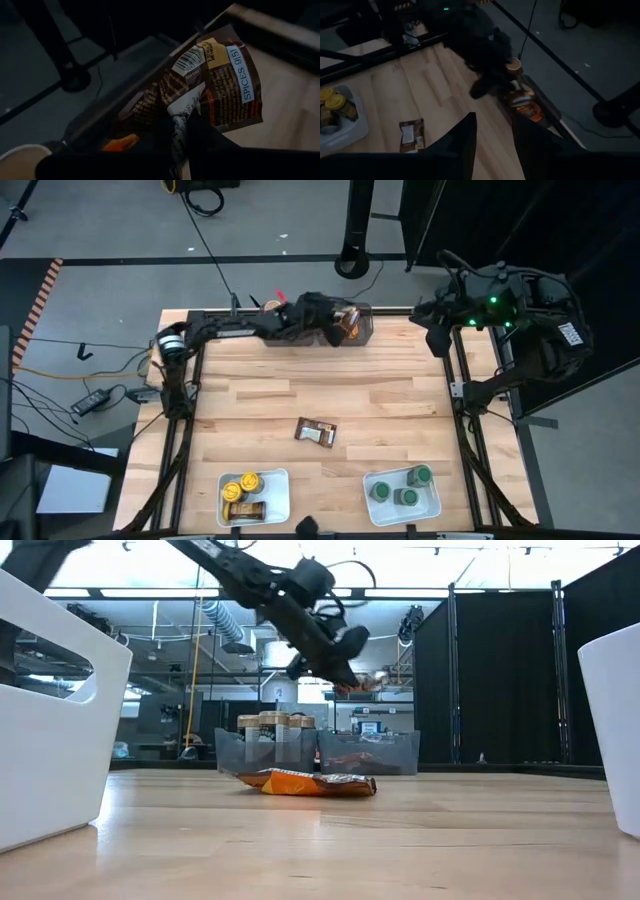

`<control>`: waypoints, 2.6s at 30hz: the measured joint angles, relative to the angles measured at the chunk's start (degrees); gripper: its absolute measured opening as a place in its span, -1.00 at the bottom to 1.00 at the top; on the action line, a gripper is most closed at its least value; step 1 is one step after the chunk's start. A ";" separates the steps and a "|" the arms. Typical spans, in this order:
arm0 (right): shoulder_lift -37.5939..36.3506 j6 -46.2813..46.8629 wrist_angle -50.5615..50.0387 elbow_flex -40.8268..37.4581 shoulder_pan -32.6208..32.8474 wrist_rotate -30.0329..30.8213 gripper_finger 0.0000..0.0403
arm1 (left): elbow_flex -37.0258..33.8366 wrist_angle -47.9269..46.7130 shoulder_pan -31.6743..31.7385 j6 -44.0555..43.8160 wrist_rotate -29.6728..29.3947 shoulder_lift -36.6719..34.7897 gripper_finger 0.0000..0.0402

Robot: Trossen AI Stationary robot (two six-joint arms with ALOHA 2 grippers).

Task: Sort spices by type
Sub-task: Put the left orange seasoning pack into the right black bin, then put the orange seasoning pack into the right black bin

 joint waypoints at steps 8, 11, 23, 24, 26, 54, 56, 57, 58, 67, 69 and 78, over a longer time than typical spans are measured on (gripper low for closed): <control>0.48 1.97 0.09 0.00 2.74 0.00 -0.34 | 16.22 -13.37 0.94 0.45 -4.43 11.51 -0.78; 0.45 3.05 0.09 0.00 4.10 -0.01 -0.34 | 18.14 -13.45 0.94 3.69 -4.48 13.12 -0.70; 0.48 5.95 0.13 0.00 10.02 -0.03 -0.34 | 18.50 -12.57 0.94 10.97 0.55 13.08 -0.18; 0.48 5.99 0.14 0.00 10.40 -0.02 -0.34 | 18.48 -13.78 0.88 10.37 3.12 12.61 -0.14; 0.48 5.99 0.09 0.00 11.34 -0.02 -0.34 | 18.59 -16.19 0.28 9.94 9.55 11.88 -0.09; 0.48 8.96 -1.59 -0.02 23.61 1.31 -0.34 | 4.77 -43.76 -33.49 22.04 24.09 4.77 -0.22; 0.48 8.99 -1.57 0.00 24.37 1.35 -0.34 | 1.20 -39.17 -34.99 19.93 19.46 3.76 -0.24; 0.56 8.99 -1.59 -0.02 24.69 1.43 -0.34 | -0.50 -37.52 -35.58 18.93 16.76 3.47 -0.25; 0.68 8.99 -1.59 -0.02 24.99 1.69 -0.34 | -1.95 -36.04 -36.01 17.86 14.18 3.24 -0.26; 1.96 8.90 -1.48 -0.02 26.45 3.41 -0.34 | -11.73 -23.66 -37.79 14.97 6.31 2.72 -0.27; 2.15 8.94 -1.47 -0.02 26.45 3.41 -0.34 | -13.56 -20.53 -37.77 14.58 6.99 2.49 -0.27; 3.32 8.96 -0.47 -0.04 26.43 3.87 -0.34 | -16.79 -15.67 -37.72 13.41 -4.05 2.52 -0.77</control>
